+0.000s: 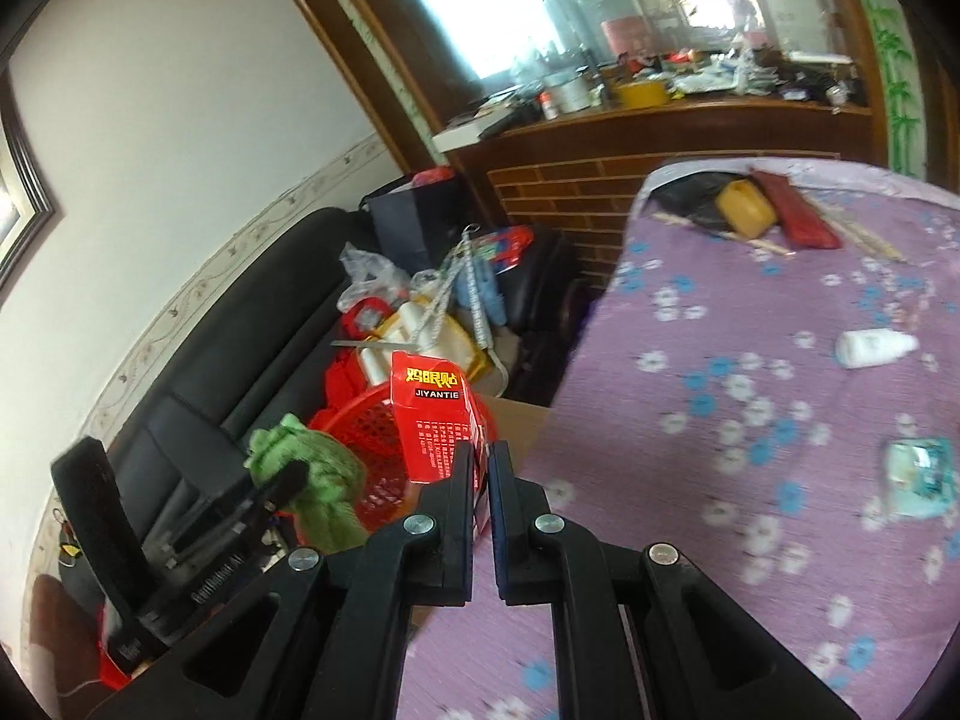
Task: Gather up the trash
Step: 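Open both tools over the red basket to drop the towel and red box, then return to the table and grasp the white barcode medicine box with the right tool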
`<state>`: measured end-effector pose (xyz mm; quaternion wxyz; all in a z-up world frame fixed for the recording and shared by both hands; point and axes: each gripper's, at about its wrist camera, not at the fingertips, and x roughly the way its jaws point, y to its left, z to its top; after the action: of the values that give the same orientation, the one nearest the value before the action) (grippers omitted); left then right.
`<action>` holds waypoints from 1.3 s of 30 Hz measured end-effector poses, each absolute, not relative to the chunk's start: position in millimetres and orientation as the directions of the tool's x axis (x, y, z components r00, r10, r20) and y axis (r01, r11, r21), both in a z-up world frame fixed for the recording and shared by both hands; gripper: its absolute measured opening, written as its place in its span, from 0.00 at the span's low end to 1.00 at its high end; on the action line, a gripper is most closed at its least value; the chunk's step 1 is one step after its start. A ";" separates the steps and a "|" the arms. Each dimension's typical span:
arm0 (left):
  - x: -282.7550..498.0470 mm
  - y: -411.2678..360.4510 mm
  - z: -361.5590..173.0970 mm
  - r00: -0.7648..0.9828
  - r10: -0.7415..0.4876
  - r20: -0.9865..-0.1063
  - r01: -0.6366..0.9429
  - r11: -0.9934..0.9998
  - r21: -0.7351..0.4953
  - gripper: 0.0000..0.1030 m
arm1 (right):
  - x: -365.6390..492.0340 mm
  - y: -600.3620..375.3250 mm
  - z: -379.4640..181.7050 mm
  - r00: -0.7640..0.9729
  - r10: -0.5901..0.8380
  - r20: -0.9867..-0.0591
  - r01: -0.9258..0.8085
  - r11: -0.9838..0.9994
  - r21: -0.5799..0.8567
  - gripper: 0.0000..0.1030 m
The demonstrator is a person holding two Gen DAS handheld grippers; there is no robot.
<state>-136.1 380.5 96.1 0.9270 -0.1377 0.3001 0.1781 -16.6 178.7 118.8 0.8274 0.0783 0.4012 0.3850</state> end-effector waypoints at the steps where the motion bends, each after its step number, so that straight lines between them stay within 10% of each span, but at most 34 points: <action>1: -134.1 385.3 93.4 0.750 0.254 -0.611 -0.422 0.895 -0.145 0.44 | -14.4 187.3 116.7 0.372 0.702 -0.607 -0.576 0.687 0.442 0.06; 7: -135.3 399.2 93.0 0.746 0.279 -0.604 -0.461 0.872 -0.165 0.64 | -2.2 230.9 101.5 0.314 0.716 -0.623 -0.582 0.664 0.470 0.11; 27: -102.3 213.5 104.5 0.797 0.035 -0.602 -0.101 0.992 -0.076 0.70 | -23.4 17.2 93.2 0.490 0.613 -0.620 -0.444 0.787 0.428 0.27; 39: -59.4 96.0 95.7 0.721 -0.124 -0.682 0.161 0.987 -0.010 0.76 | 44.5 -173.3 64.8 0.599 0.370 -0.710 -0.216 0.929 0.302 0.55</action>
<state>-59.4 96.0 95.7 0.9273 0.0252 0.3655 -0.0770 44.5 -173.3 64.8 0.8893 0.0927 0.4164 0.1647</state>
